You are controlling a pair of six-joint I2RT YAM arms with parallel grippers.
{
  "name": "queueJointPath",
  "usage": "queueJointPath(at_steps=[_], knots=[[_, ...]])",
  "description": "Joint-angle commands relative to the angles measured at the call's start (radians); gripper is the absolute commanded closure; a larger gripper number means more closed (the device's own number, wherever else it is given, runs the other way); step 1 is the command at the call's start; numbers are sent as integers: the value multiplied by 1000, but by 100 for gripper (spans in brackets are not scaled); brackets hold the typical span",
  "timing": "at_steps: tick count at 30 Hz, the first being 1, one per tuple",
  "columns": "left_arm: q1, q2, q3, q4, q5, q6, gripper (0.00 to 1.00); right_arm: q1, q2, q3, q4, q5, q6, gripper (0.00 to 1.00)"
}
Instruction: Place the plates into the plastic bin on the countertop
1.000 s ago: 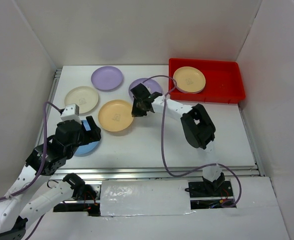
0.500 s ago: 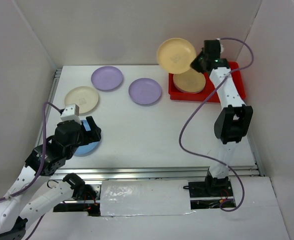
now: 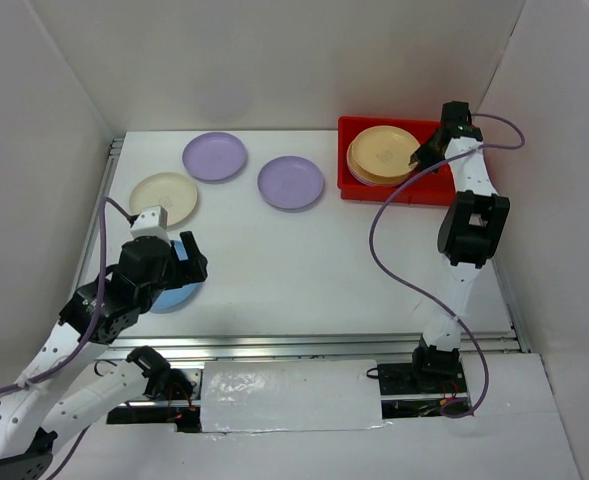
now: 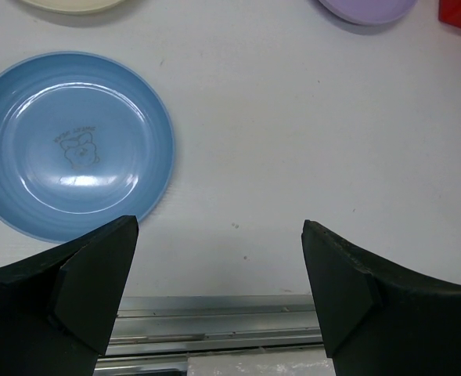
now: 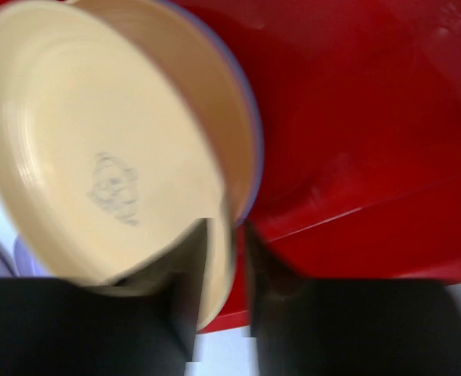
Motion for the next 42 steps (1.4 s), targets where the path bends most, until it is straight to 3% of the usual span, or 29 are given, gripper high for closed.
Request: queueJointPath(at_steps=[1, 3, 5, 6, 10, 14, 17, 20, 25, 29, 33, 37, 39, 40, 42], knots=[[3, 8, 2, 49, 28, 38, 1, 17, 3, 107, 9, -74, -29, 60], [3, 20, 2, 55, 36, 45, 1, 23, 3, 136, -5, -81, -38, 22], [3, 42, 5, 55, 43, 45, 1, 28, -23, 105, 32, -145, -44, 12], [3, 49, 9, 55, 45, 42, 1, 31, -49, 105, 29, -150, -43, 0], [3, 112, 6, 90, 101, -47, 1, 44, -193, 14, -1, -122, -29, 0], [6, 253, -34, 310, 215, -118, 1, 115, -552, -543, 302, -110, 0, 0], [41, 519, -11, 493, 246, -155, 1, 225, -762, -777, 386, -134, 0, 0], [76, 745, 58, 672, 281, -176, 1, 331, -940, -993, 499, -234, 2, 0], [148, 1045, 224, 825, 324, -282, 1, 383, -1158, -1307, 833, -628, 167, 0], [170, 1187, 238, 1009, 280, -342, 1, 460, -1268, -1421, 843, -595, 186, 0], [168, 1315, 376, 925, 174, -379, 1, 505, -1324, -1449, 802, -582, 170, 0], [155, 1463, 604, 708, 73, -376, 2, 519, -1381, -1449, 732, -573, 141, 0], [149, 1505, 702, 649, 39, -368, 8, 525, -1413, -1443, 698, -541, 127, 0], [149, 1536, 728, 591, 27, -371, 23, 522, -1425, -1433, 669, -536, 111, 0], [147, 1554, 773, 549, -9, -385, 35, 520, -1453, -1429, 644, -516, 101, 0]])
